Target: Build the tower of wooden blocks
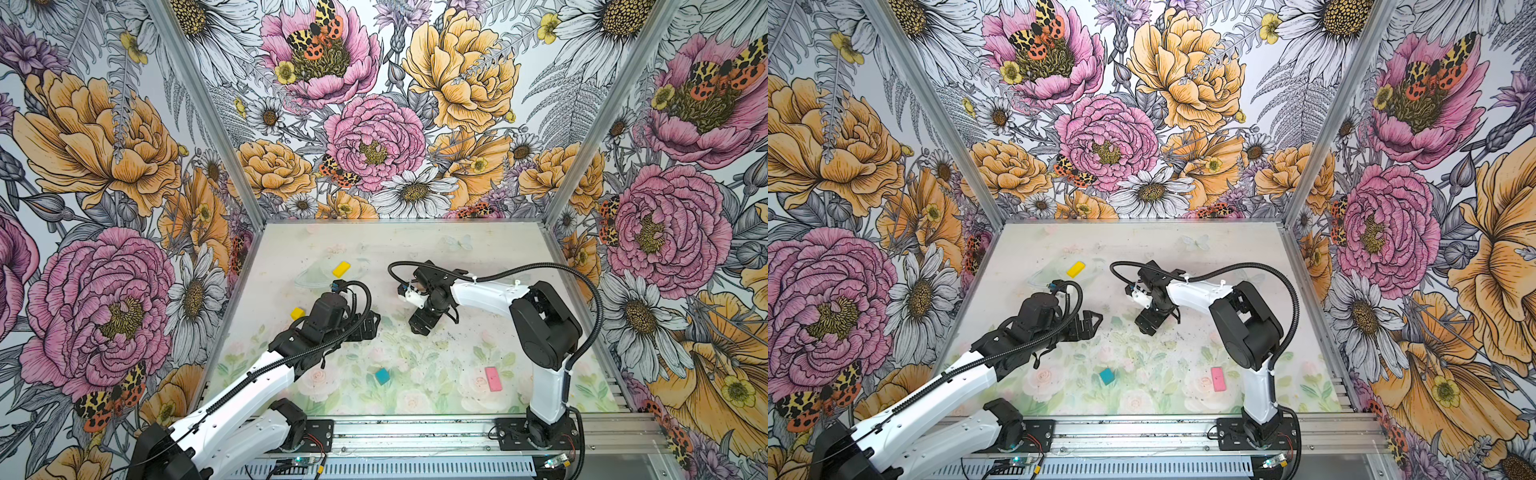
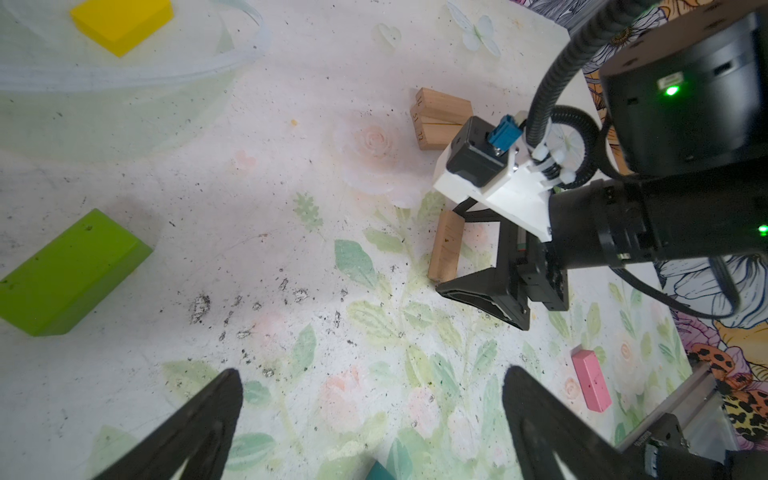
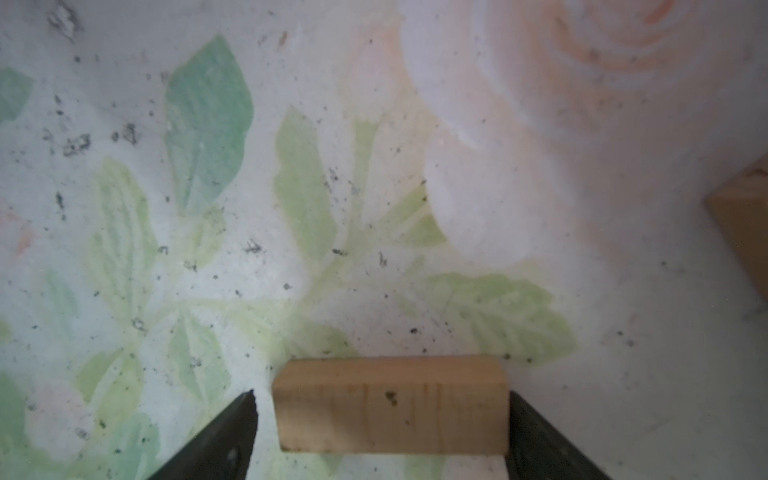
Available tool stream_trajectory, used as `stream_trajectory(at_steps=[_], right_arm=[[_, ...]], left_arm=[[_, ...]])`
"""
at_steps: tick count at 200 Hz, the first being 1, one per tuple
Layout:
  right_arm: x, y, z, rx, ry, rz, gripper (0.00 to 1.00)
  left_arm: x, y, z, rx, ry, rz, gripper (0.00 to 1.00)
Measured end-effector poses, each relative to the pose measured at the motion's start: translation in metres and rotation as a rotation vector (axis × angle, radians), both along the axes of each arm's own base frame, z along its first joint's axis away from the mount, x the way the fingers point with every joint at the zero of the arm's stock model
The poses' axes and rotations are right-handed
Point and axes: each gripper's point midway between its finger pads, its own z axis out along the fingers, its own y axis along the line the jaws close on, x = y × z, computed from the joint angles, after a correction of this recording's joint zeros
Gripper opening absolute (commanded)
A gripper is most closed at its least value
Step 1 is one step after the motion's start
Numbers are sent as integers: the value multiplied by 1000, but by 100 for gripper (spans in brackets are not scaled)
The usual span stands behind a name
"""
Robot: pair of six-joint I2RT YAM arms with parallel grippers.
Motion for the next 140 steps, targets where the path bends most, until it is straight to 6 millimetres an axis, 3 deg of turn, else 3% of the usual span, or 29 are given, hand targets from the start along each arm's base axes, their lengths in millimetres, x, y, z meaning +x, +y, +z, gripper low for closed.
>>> stream_trajectory(at_steps=[81,140], right_arm=[[11,-1,-3,-42,-25,-47,80],[16,-2,-4,-53,-14,-132,60]], left_arm=[[-1,2,0,-9,-2,9,99],[1,12,5,-31,-16,50,99]])
